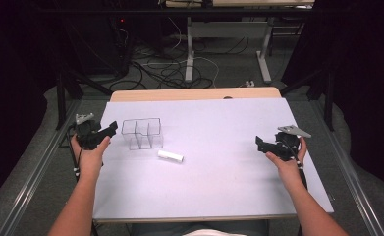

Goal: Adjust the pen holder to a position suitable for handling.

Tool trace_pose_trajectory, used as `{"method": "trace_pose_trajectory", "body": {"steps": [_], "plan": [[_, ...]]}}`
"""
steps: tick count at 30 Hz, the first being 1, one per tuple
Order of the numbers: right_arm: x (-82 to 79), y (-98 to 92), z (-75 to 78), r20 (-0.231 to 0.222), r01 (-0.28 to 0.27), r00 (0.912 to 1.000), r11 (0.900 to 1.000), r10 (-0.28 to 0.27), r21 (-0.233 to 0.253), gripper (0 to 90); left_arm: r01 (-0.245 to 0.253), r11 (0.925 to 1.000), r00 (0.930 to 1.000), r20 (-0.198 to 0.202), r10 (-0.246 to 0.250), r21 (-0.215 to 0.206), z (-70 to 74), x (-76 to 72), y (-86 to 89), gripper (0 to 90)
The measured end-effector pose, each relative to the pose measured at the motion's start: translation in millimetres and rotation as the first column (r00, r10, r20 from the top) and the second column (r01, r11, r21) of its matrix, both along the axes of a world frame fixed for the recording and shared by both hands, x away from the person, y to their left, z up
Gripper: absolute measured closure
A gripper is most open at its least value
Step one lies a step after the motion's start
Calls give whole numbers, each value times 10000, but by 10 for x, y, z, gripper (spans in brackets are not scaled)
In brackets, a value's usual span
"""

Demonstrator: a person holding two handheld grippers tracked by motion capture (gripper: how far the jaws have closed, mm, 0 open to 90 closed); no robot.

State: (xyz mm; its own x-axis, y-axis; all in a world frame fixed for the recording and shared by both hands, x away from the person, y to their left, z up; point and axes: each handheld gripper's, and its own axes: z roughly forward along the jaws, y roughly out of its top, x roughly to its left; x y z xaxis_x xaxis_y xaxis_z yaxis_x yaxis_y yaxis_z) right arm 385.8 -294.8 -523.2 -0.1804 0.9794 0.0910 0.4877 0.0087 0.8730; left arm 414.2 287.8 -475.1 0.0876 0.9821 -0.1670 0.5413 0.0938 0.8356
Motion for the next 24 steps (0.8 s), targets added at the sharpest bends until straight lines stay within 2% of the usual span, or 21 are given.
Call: {"method": "trace_pose_trajectory", "body": {"steps": [4,7,9,12,16,17,20,24], "plan": [[0,-6,-17,-128,-62,9999,9999,63,88,37,-41,9998,9986,-520,31,-193,43,105,-19,456],[4,-15,-32,-156,-87,9998,9999,89,94,38,-83,9999,9978,-663,75,-110,37,157,-39,524],[-1,-18,-37,-246,-55,9997,9999,58,134,39,-98,9997,9969,-785,81,-213,13,186,-46,565],[2,-29,-47,-301,-67,9995,9996,75,278,40,30,9996,9919,-1269,-64,-268,-27,216,-74,621],[-1,-32,-44,-348,8,9994,9991,7,432,41,339,9994,9851,-1682,-345,-62,-70,242,-142,671],[0,-38,-45,-331,-17,9994,9992,31,410,41,318,9994,9857,-1652,-341,-163,-84,248,-168,679],[0,-40,-51,-367,-32,9993,9993,46,379,41,491,9987,9801,-1930,-462,103,-98,252,-205,740],[-3,-22,-55,-488,-54,9988,9989,77,468,42,595,9981,9816,-1828,-558,149,-102,249,-241,825]]}}
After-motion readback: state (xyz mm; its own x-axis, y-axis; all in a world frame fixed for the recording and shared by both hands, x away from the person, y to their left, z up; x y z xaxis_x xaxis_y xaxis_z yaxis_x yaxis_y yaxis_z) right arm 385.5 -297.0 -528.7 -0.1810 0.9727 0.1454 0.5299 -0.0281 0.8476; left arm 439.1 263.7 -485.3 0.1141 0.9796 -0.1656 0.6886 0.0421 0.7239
